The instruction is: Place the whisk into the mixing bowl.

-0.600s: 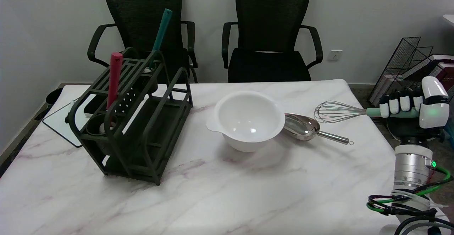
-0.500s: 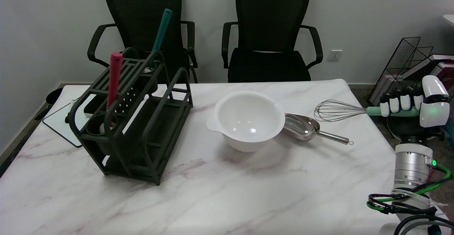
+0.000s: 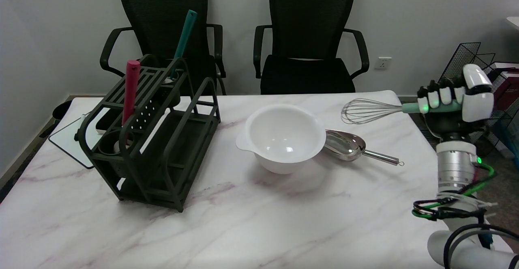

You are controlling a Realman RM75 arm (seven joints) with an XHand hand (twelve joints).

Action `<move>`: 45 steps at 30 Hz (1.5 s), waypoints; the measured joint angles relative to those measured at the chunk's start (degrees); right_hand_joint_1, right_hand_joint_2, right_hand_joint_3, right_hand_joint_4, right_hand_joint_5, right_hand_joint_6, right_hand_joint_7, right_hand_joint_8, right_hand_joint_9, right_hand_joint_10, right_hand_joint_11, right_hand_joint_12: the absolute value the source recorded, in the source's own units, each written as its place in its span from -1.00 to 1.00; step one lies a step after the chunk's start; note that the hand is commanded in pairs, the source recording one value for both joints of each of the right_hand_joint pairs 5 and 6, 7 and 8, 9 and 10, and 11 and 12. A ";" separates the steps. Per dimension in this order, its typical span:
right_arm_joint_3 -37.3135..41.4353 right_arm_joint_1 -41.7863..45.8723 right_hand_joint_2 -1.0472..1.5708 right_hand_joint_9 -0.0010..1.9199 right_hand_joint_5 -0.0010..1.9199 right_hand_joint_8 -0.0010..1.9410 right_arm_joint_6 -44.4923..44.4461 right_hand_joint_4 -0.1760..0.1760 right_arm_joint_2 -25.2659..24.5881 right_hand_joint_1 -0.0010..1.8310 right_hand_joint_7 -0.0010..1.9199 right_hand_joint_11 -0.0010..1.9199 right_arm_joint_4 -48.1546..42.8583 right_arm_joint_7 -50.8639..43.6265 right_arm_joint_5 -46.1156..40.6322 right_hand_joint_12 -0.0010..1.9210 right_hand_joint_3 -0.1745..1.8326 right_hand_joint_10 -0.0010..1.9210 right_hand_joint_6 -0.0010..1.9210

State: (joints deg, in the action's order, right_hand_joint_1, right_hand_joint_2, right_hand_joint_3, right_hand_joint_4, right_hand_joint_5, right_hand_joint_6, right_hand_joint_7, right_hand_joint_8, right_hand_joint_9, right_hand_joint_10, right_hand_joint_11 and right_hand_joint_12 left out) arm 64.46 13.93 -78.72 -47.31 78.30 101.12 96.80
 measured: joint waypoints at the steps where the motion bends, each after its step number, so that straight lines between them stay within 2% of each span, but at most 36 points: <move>1: 0.20 -0.46 0.68 1.00 1.00 0.98 1.31 0.00 0.16 -0.04 1.00 1.00 0.31 0.31 0.29 1.00 0.21 1.00 1.00; 9: 3.02 -3.47 0.69 1.00 1.00 0.98 12.72 0.00 1.21 -0.03 1.00 1.00 4.15 2.91 3.61 1.00 0.19 1.00 1.00; 19: 8.25 -6.41 0.79 1.00 1.00 0.98 31.32 0.00 2.09 -0.02 1.00 1.00 11.09 10.11 10.08 1.00 0.18 1.00 1.00; 26: 9.79 -9.26 0.84 1.00 1.00 0.98 40.66 0.00 2.69 -0.02 1.00 1.00 11.83 14.75 12.94 1.00 0.14 1.00 1.00; 34: 5.80 -16.44 0.87 1.00 1.00 0.98 46.47 0.00 3.55 -0.02 1.00 0.98 5.41 20.30 14.82 0.98 0.10 1.00 1.00; 45: -6.55 -28.61 0.90 1.00 1.00 0.98 47.11 0.00 3.67 -0.02 1.00 0.97 -8.39 25.98 15.60 0.97 0.13 1.00 1.00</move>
State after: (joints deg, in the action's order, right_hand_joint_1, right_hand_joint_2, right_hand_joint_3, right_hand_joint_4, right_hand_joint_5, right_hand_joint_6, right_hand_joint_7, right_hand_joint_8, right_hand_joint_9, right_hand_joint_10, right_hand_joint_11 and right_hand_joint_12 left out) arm 57.91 -14.68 -31.61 -43.64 69.90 127.10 112.40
